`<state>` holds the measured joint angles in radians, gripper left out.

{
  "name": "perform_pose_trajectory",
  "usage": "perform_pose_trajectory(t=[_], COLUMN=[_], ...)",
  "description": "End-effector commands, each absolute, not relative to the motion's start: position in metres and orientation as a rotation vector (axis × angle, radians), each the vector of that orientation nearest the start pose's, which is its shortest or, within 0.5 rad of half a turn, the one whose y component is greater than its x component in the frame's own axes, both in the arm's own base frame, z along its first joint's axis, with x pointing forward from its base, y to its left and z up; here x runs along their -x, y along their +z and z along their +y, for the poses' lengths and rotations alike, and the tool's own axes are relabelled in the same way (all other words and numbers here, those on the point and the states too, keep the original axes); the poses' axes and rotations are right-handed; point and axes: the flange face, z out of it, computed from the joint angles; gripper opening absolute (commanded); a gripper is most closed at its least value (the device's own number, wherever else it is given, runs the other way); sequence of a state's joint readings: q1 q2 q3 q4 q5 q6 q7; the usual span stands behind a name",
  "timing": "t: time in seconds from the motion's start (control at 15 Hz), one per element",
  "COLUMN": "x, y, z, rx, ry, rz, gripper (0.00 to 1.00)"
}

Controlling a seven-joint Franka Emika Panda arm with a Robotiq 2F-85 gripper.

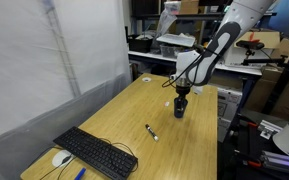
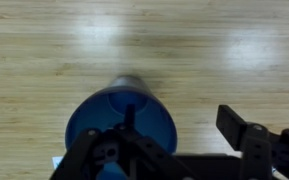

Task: Move the cup slightly to the left

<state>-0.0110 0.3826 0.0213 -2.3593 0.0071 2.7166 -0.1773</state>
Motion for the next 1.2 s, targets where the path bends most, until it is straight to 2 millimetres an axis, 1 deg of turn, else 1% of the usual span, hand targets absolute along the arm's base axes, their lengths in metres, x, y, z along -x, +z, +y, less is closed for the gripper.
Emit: perform_pose_trajectory(t=[0.0,0.13,0.2,0.27,0.33,0.4,0.47,0.53,0.6,0.67,0.73,1.0,1.13], x=[-0.5104,-0.5107,-0.5107,-0.5107,-0.5109,-0.5109,-0.5110,-0.5112,-0.5114,-0.5116,-0.5119,-0.5137,-0.5147], y=[0.1650,0.1650,0.1647,0.1643,0.1641,0.1638,0.1636,0.1637,0.1640,0.1647,0.1654,0.1677,0.1689], z=[0.0023,0.0005,-0.0005,-0.0018,-0.0029,-0.0039,-0.0050,-0.0057,-0.0062,-0.0062,-0.0060,-0.0053,-0.0049], rx=[3.109,3.111,3.113,3.114,3.115,3.116,3.120,3.121,3.123,3.125,3.126,3.132,3.134], ry=[-0.005,-0.008,-0.009,-0.010,-0.010,-0.012,-0.014,-0.016,-0.019,-0.022,-0.026,-0.047,-0.057], rz=[-0.279,-0.271,-0.270,-0.264,-0.257,-0.257,-0.254,-0.252,-0.251,-0.251,-0.252,-0.260,-0.264], gripper=[0.98,1.00,0.75,0.75,0.73,0.67,0.58,0.53,0.45,0.39,0.31,0.04,0.00])
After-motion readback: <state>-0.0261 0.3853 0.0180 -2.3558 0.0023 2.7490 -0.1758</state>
